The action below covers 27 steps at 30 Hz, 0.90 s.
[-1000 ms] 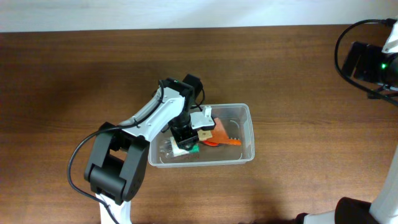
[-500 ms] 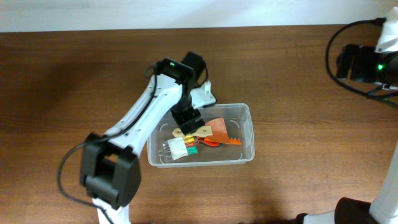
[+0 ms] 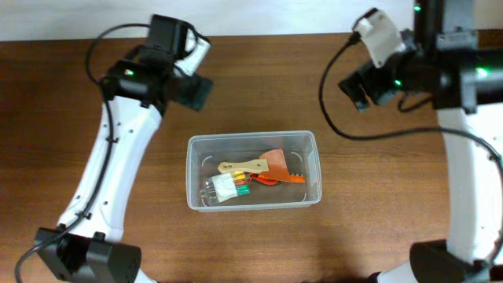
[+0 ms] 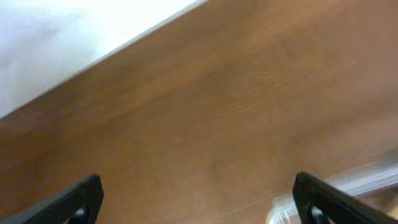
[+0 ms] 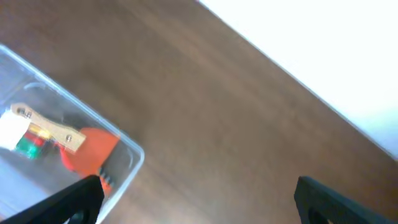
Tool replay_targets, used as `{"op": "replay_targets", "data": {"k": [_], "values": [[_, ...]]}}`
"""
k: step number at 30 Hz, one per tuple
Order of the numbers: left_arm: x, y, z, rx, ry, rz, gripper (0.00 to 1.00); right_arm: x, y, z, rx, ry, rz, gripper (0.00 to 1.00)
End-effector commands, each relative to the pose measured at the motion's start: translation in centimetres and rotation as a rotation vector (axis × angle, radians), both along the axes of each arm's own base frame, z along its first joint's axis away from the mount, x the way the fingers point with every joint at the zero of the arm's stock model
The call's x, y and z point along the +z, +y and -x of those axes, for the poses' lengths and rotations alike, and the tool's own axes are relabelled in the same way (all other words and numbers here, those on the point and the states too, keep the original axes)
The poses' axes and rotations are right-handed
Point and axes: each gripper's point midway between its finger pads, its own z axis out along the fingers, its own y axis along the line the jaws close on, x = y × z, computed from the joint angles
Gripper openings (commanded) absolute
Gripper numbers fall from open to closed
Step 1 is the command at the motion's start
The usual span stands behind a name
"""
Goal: Pack container
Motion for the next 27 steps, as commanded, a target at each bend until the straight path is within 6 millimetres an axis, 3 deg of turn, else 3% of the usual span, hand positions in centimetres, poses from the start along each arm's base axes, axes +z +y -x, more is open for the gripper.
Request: {"op": "replay_targets", "data": {"k": [1,5,8,12,15,21,27], "values": [[1.8,1.9,-2.0,0.089,-0.104,0.034,0.99,-0.7,2.6,-2.1,0.102,-0.037,-0.029,0.99],[3.2,5.2,-3.3,0.214,-0.188,0.034,0.99,0.3,1.3,-6.0,-0.022,-0.146,-0.016,0.99],[2.5,7.1,-2.6,0.271,-0.151,0.015,0.99,-0.3,-1.3,-6.5,-0.169,-0.126,0.013,0.99],[2.2,7.9,-1.5,0.337,-0.122,0.053,0.99,-1.8,-3.9,-5.1,-0.243,-0.032,0.018,0.99],[3.3,8.2,-0.4,0.345,-0.151,0.052,0.99,-2.6,-6.3,-4.0,-0.329,0.004,-0.006,0.99],[4.6,8.6,3.7,0.36,-0.233,0.085,0.99,-5.1,-10.6,0.6,-0.473,0.018,-0.046,0.99],[3.1,9.1,8.5,0.384,-0.331,0.148,0.99,-5.7,-10.1,5.5,-0.471,-0.125,-0.068,0.99]]}}
